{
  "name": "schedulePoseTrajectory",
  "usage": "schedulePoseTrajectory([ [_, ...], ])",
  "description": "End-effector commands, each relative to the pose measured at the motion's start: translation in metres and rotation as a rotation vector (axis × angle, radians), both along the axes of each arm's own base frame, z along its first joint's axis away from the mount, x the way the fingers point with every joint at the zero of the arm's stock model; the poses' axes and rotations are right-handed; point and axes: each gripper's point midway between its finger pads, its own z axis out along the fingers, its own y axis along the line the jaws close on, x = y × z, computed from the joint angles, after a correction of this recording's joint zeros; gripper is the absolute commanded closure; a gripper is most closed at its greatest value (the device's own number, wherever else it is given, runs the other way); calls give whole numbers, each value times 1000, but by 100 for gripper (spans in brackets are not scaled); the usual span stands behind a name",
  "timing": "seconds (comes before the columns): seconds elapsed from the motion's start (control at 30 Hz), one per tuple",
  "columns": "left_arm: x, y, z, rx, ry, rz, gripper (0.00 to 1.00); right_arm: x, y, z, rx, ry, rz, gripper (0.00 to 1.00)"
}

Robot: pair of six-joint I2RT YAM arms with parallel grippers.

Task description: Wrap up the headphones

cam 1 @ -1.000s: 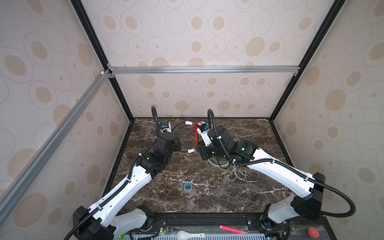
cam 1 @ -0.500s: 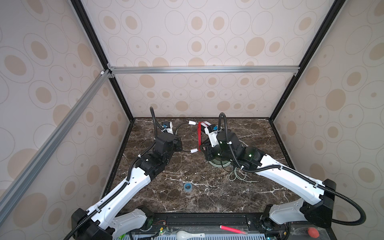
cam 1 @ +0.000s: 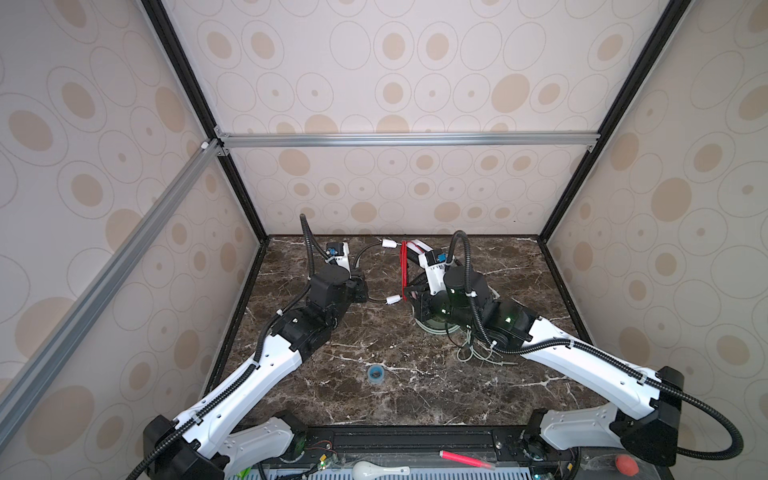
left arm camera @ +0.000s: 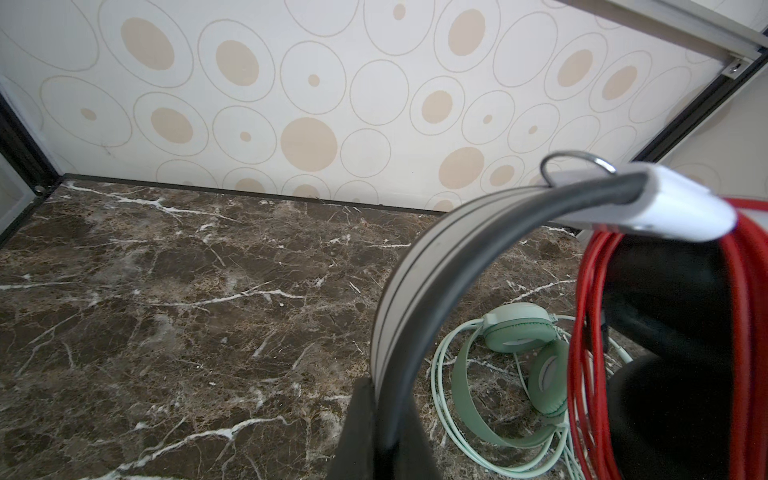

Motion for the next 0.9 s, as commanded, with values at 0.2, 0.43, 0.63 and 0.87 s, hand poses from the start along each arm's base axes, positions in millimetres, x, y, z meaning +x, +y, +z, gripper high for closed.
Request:
schedulePoseTrajectory([
  [0.2,-19,-31,-16,71,28,-211,100,30,-41,67,259,-209,-227,100],
  [0.43,-23,-40,-21,66,33,-269,100,27,-48,73,322,-244,-242,100],
  [0.63,-28,-48,-23,43,42,-314,100,26,-50,74,322,-258,-236,100],
  [0.87,-32,-48,-25,16,48,-314,100,23,-55,75,300,-269,-237,100],
])
